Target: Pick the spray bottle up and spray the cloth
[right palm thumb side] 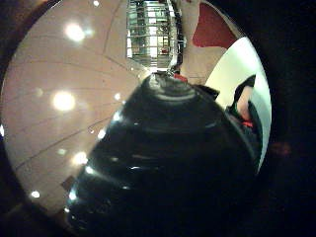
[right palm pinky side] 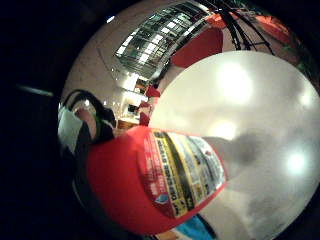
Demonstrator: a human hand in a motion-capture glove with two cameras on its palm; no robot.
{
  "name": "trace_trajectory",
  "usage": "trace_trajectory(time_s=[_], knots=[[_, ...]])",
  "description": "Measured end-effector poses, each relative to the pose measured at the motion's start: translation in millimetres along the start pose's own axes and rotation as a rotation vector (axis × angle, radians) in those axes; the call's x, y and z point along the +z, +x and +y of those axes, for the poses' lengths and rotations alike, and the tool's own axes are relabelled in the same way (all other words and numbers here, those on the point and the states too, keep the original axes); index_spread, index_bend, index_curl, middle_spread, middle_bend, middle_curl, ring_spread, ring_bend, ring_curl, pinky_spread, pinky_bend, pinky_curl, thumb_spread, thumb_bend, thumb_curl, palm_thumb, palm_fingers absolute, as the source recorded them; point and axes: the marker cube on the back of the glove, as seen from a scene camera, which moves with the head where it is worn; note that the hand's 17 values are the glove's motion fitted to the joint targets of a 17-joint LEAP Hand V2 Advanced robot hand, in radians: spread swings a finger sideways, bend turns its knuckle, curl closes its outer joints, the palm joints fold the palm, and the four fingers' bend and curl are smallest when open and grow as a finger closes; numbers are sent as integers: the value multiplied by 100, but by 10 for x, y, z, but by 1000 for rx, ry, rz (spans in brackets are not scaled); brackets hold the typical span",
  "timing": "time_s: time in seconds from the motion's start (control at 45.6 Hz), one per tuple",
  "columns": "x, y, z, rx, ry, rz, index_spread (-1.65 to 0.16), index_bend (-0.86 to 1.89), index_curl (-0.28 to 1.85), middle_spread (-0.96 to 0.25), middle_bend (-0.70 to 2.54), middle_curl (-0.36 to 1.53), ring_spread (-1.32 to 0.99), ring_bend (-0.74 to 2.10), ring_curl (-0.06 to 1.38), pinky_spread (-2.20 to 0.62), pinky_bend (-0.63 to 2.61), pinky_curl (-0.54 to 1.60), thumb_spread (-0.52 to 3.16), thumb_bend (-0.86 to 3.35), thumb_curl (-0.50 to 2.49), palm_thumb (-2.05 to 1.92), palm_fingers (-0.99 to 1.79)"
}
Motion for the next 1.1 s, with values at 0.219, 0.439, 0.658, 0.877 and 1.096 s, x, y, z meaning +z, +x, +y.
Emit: trace_trajectory(time_s=[0.219,0.439,0.658,0.877,1.096], knots=[[52,-254,95,-140,-156,139,-20,38,53,-13,58,52,-18,60,45,-12,28,33,37,-4,73,88,141],[116,-980,480,-369,-506,398,-19,40,54,-14,58,52,-18,62,45,-15,31,35,35,-3,76,90,139],[265,-1527,871,-446,-800,905,-19,42,54,-14,58,51,-18,62,45,-16,31,36,33,-3,78,90,139],[419,-1585,1131,-316,-961,1218,-19,43,54,-14,59,51,-19,63,45,-17,32,37,31,-3,79,90,139],[643,-1185,1334,-197,-1106,1320,-19,43,54,-15,59,51,-19,63,45,-18,32,37,30,-3,80,89,139]])
